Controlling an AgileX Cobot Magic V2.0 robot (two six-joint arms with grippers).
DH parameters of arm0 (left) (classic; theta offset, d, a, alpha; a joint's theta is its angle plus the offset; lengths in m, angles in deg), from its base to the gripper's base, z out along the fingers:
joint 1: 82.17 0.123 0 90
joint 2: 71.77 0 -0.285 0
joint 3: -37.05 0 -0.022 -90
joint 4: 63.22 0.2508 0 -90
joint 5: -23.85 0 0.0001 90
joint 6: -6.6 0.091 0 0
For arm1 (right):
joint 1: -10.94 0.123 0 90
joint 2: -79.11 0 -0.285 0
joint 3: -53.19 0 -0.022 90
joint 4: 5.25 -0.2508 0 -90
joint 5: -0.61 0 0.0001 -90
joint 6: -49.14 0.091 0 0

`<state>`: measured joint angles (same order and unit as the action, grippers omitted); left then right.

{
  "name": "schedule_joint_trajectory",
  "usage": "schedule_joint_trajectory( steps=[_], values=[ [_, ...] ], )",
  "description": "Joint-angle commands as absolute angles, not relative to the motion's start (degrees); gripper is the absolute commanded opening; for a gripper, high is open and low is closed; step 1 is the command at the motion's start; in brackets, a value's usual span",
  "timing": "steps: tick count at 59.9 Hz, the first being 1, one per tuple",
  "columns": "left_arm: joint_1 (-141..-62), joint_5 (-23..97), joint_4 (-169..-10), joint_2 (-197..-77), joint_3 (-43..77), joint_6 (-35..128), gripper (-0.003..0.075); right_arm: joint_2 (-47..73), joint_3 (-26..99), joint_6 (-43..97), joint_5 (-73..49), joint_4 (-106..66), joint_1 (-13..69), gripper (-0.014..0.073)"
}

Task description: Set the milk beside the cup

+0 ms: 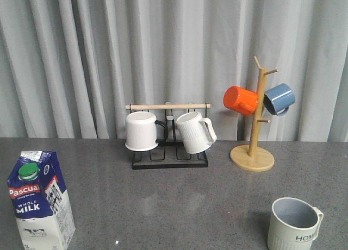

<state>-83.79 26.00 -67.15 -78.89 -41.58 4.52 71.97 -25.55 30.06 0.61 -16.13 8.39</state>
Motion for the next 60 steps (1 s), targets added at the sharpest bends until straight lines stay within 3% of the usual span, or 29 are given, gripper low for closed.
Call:
schedule_joint_trajectory(
  steps=[1, 52, 60],
  values=[
    [-83.91, 21.41, -67.19, -78.13, -42.74, 4.47, -0.0006, 72.4, -26.06, 29.53, 4.67, -15.94, 8.33, -0.0002],
    [-83.91, 18.18, -67.4, -78.13, -42.68, 3.61, -0.0006, 72.4, -25.96, 29.8, 7.84, -16.3, 8.33, -0.0002],
    [-83.91, 18.18, -70.48, -78.13, -42.68, 3.59, -0.0006, 72.4, -25.96, 34.49, 9.32, -22.47, 8.33, -0.0002]
  ],
)
